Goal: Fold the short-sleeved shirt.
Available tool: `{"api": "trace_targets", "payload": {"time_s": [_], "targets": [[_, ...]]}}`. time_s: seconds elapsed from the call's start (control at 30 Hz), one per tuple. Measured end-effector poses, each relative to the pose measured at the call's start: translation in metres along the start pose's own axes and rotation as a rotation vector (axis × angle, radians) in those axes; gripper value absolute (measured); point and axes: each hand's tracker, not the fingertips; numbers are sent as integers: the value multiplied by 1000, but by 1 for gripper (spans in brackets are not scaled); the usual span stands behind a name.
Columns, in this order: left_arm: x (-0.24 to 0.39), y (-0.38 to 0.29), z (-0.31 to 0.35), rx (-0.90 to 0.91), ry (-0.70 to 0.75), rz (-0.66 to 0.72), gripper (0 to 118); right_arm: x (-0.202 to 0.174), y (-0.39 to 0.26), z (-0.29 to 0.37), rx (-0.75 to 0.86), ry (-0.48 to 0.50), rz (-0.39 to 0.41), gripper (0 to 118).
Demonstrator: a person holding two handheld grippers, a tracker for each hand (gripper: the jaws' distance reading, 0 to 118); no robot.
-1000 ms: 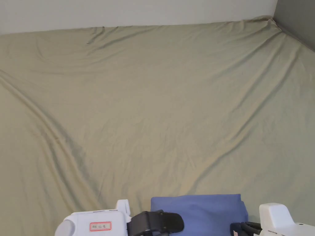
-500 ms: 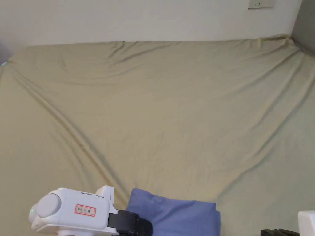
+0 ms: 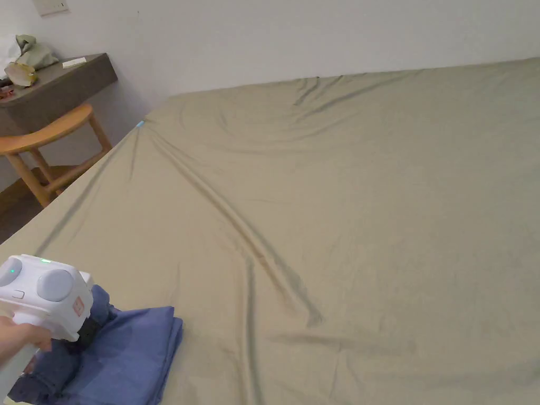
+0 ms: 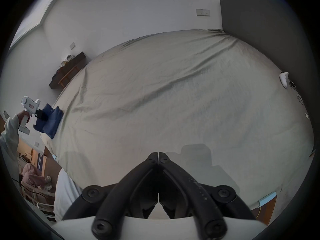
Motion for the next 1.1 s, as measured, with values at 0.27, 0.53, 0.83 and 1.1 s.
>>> {"api": "trace_targets", "payload": {"time_s": [0.27, 0.53, 0.83, 1.1], "targets": [[-50, -24, 17, 154, -44, 173, 97, -3, 3, -6, -18, -6, -7, 2], [11, -60, 99, 324, -254, 192, 0, -19, 7, 8, 23, 43, 23, 1], [131, -109, 196, 572, -510, 236, 0, -22, 16, 54, 180, 50, 36, 2], [224, -164, 288, 874, -514, 220, 0, -56, 29, 128, 469, -85, 128, 2]]}}
